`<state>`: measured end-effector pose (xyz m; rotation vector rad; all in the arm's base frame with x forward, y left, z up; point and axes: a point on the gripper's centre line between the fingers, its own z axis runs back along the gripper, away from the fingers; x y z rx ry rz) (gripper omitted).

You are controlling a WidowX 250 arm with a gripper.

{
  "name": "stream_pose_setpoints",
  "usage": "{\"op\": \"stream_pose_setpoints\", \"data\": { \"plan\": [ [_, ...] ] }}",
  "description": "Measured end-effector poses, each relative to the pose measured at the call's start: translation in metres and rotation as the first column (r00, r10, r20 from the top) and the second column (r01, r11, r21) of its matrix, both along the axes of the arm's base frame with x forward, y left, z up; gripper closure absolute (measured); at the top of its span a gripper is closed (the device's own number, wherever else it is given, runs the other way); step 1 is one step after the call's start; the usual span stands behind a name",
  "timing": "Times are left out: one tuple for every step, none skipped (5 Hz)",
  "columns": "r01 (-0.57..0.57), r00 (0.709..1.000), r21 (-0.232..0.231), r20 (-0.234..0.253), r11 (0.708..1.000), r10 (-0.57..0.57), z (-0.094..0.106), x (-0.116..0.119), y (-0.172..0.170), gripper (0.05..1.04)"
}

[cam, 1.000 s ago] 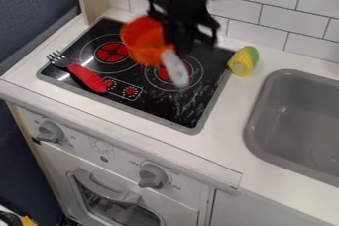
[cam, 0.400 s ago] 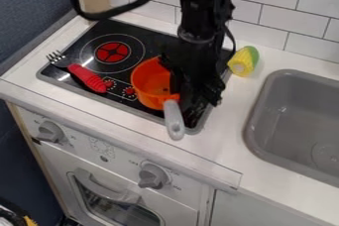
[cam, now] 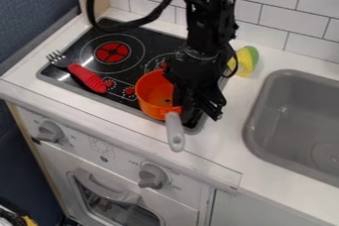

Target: Move the pot to the front right side of the burner

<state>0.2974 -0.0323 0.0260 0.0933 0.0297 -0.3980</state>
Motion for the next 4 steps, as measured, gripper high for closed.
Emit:
{"op": "stream_pose_setpoints", "data": {
  "plan": [
    [0.0,0.999,0.005,-0.044,1.0,0.0,-0.0058,0.0015,-0.0025,0.791],
    [0.021,0.998,-0.007,-0.066,1.0,-0.021,-0.0052,-0.0003,-0.0049,0.5],
    [0.032,0.997,-0.016,-0.068,0.999,-0.033,-0.0035,0.0005,-0.0087,0.193],
    [0.032,0.997,-0.037,-0.07,0.999,-0.034,-0.0017,0.0001,-0.0121,0.074]
  ]
}}
